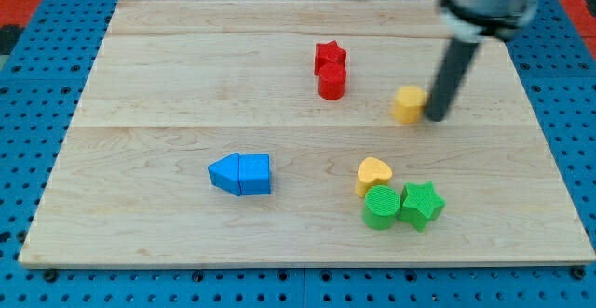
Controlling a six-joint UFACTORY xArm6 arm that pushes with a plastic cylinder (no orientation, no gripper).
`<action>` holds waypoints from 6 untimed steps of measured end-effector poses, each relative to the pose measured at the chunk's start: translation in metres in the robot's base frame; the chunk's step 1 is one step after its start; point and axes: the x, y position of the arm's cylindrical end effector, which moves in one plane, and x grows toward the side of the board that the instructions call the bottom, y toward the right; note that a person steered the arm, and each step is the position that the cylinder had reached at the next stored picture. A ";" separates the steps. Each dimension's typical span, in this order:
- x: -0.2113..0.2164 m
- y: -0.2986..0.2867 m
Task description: Slide the yellow hexagon slightly left
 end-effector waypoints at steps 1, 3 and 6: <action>0.007 -0.130; 0.018 0.029; -0.021 -0.169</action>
